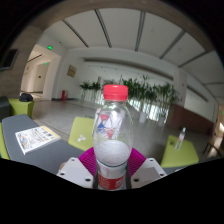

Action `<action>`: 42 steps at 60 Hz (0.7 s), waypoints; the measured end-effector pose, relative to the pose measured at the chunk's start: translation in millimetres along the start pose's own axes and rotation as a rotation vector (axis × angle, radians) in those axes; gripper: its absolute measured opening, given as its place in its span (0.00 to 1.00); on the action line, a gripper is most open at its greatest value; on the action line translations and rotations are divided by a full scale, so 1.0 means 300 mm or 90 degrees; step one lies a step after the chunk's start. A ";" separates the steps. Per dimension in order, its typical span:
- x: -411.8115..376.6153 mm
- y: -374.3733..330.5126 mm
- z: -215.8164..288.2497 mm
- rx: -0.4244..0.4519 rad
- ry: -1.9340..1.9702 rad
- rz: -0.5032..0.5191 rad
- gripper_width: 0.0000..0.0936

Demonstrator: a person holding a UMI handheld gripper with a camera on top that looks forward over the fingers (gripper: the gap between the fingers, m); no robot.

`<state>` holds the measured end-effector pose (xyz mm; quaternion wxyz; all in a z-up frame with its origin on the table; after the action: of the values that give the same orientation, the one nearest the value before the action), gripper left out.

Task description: Pour water

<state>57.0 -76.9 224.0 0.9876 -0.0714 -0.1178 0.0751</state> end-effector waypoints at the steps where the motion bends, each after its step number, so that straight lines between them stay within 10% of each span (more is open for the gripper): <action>1: 0.087 -0.015 -0.005 -0.012 0.010 0.007 0.39; 29: 0.074 0.081 -0.432 -0.093 0.104 -0.013 0.40; 38: 0.076 0.070 -0.425 -0.114 0.103 -0.011 0.61; 42: 0.068 0.047 -0.435 -0.156 0.135 -0.004 0.86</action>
<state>106.5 -75.8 100.8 0.9786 -0.1986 -0.0217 0.0490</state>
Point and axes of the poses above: the point between the fingertips, and its own axes, seen from behind it with the camera up: x to the right, z up, y forward, the way the camera looks, the point moved 8 cm from there along -y, backward, against the way the camera looks
